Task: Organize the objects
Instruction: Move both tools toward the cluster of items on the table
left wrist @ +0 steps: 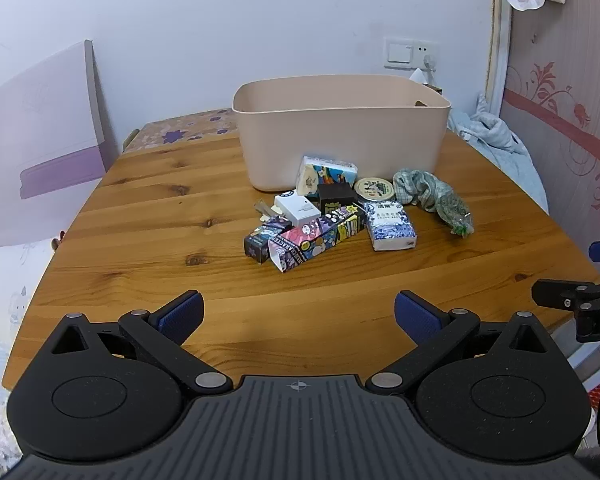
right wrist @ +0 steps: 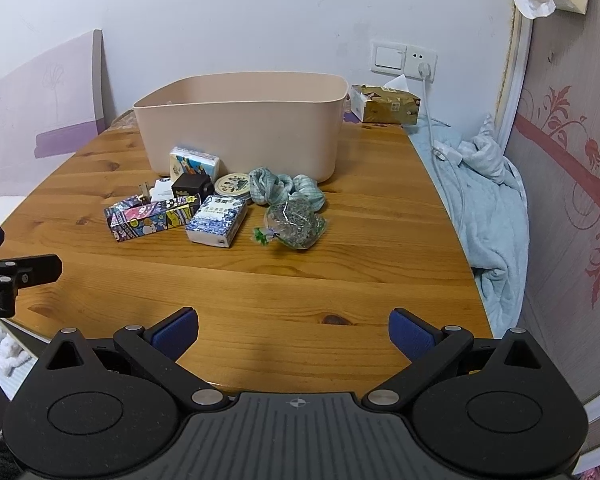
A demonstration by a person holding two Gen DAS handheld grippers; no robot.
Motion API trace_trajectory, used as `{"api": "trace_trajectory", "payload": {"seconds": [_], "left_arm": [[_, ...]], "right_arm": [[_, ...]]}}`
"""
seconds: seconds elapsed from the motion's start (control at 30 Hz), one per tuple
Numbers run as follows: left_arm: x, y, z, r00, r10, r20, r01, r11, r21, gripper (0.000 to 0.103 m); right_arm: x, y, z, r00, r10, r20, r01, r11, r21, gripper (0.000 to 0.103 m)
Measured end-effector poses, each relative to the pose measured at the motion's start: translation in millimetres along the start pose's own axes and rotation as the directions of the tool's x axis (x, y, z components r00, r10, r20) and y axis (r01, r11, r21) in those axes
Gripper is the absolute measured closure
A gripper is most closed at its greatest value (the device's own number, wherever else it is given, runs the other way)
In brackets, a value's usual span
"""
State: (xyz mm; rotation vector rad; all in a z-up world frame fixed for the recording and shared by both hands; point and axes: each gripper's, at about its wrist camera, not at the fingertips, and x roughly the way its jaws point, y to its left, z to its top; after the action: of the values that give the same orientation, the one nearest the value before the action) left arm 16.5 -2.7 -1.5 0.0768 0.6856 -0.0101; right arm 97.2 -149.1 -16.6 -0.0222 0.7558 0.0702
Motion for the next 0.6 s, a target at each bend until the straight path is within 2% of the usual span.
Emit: {"api": "trace_trajectory", "payload": {"seconds": [0.33,0.6], "left_arm": [[12,9,7,1.0,-0.004,0.007,0.005,0.999,-0.038,0.0],[30,14,12,1.0,-0.008,-0.006,0.008,1.0,-0.02,0.0]], "right_arm": [[10,0,4,1.0,0.003,-0.006,-0.003,1.0,-0.006,0.0],[21,1,12,1.0,-0.008,0.002,0.009,1.0,-0.027,0.0]]}}
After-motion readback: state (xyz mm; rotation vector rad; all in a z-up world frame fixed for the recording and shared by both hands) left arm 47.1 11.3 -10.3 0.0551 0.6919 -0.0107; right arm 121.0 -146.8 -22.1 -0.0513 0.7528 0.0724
